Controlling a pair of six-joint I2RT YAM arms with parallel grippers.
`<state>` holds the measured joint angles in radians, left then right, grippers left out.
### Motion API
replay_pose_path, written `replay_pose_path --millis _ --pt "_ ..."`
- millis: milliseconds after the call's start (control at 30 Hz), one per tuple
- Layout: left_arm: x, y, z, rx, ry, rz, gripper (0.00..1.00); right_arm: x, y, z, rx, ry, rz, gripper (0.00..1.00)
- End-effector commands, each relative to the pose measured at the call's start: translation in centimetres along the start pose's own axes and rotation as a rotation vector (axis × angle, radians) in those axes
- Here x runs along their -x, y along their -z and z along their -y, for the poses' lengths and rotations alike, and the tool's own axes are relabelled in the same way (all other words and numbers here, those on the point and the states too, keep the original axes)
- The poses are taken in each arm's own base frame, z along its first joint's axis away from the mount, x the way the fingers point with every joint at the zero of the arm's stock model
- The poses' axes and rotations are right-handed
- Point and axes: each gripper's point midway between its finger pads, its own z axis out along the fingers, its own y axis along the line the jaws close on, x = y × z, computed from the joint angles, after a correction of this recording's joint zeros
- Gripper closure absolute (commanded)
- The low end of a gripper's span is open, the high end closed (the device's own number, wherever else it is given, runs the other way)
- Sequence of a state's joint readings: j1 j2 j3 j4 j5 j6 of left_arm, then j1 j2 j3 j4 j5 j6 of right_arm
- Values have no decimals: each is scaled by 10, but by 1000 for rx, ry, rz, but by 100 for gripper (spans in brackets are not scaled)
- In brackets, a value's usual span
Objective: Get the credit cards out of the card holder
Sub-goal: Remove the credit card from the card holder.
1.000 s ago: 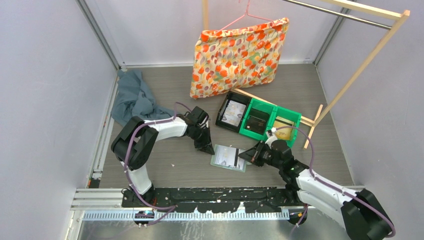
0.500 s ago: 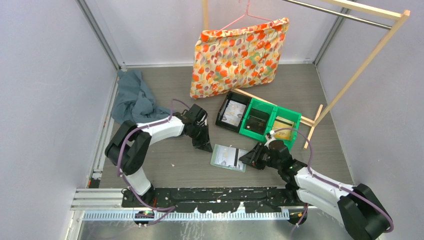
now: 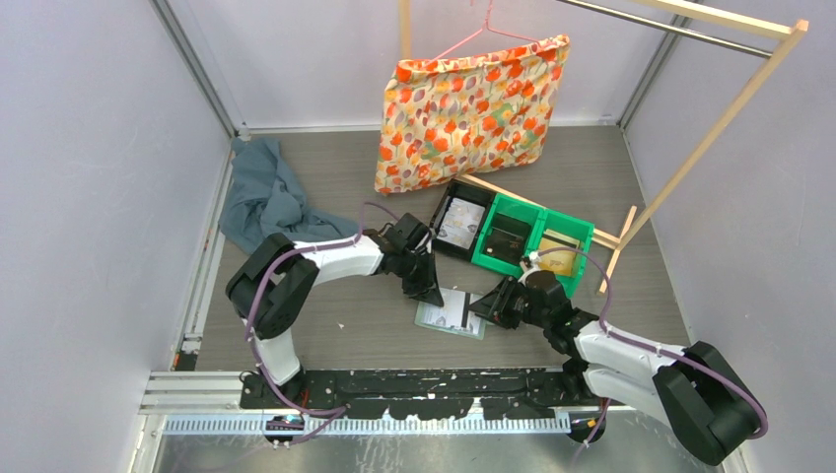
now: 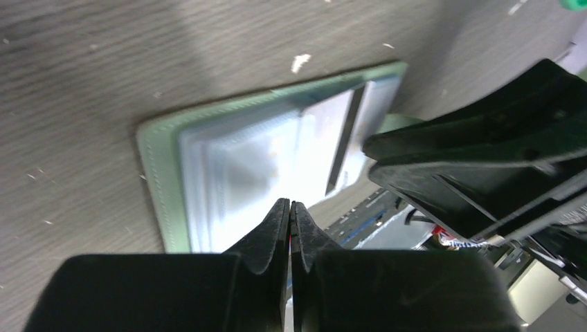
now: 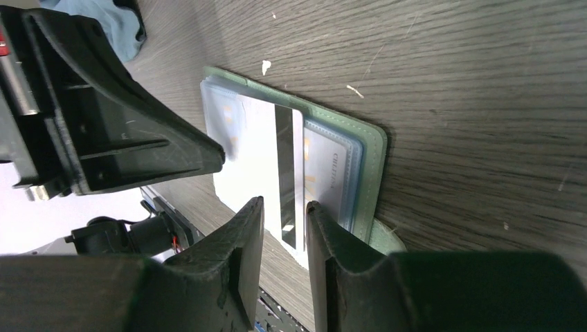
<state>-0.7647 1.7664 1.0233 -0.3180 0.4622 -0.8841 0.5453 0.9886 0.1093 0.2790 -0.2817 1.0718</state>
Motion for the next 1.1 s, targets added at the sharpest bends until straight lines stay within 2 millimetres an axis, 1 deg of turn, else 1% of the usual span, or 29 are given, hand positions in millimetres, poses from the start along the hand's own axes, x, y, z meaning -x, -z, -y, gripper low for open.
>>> replay_pose_path --millis 0,233,367,433,633,833,933,1033,1067 --pt "12 -6 -5 45 -28 32 97 15 -2 -10 11 18 53 65" --pt "8 -12 -41 205 -19 7 98 12 -2 1 -32 24 43 62" --pt "3 -15 -55 251 -11 -10 99 10 -5 5 -52 26 32 57" --pt "0 -15 -62 275 -12 -17 99 11 -6 8 -67 22 34 56" --pt "-8 -13 -71 297 -11 -31 99 21 -8 2 -96 12 50 57" --pt "-9 -5 -85 370 -20 -20 99 22 -11 6 -112 23 46 59" --pt "-8 -4 -84 363 -21 -13 99 21 -11 1 -96 53 30 59" --pt "-7 -5 -80 343 -20 -14 99 25 -12 -8 -96 74 17 59" --pt "-7 -6 -79 339 -20 -18 99 26 -12 -7 -107 75 16 58"
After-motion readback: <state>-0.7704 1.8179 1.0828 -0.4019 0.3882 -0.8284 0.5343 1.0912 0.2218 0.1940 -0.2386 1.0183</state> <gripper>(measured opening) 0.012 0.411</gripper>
